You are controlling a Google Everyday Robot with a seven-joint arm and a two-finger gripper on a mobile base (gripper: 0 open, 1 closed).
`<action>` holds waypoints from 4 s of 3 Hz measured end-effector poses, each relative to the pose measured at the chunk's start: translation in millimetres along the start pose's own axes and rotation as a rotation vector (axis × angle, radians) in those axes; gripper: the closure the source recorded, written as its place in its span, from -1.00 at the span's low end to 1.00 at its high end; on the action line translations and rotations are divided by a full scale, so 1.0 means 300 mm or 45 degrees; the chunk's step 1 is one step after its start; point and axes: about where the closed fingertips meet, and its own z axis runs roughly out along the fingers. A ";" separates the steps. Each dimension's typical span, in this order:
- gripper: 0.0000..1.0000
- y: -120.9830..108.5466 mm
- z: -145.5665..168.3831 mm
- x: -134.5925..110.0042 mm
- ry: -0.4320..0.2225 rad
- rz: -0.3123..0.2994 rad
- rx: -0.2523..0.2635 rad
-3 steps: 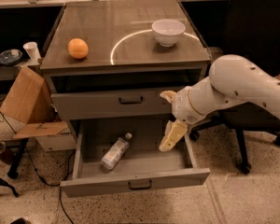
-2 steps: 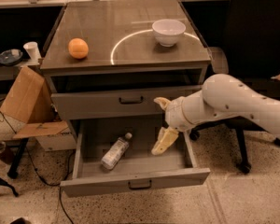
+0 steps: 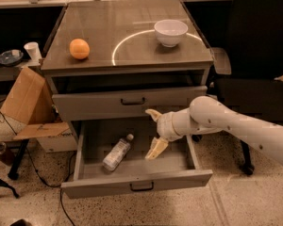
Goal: Pick blue plastic bottle from middle drawer and place on counter
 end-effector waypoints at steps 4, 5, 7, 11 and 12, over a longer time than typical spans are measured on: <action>-1.00 0.018 0.263 0.082 0.074 -0.066 -0.154; -1.00 0.031 0.347 0.072 0.067 -0.088 -0.160; -1.00 0.038 0.589 0.042 -0.015 -0.209 -0.196; -1.00 0.001 0.819 0.046 0.198 -0.431 -0.149; -1.00 -0.004 0.884 0.060 0.251 -0.452 -0.192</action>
Offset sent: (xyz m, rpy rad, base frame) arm 0.0294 0.0450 -0.0891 -0.1401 0.0927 0.1393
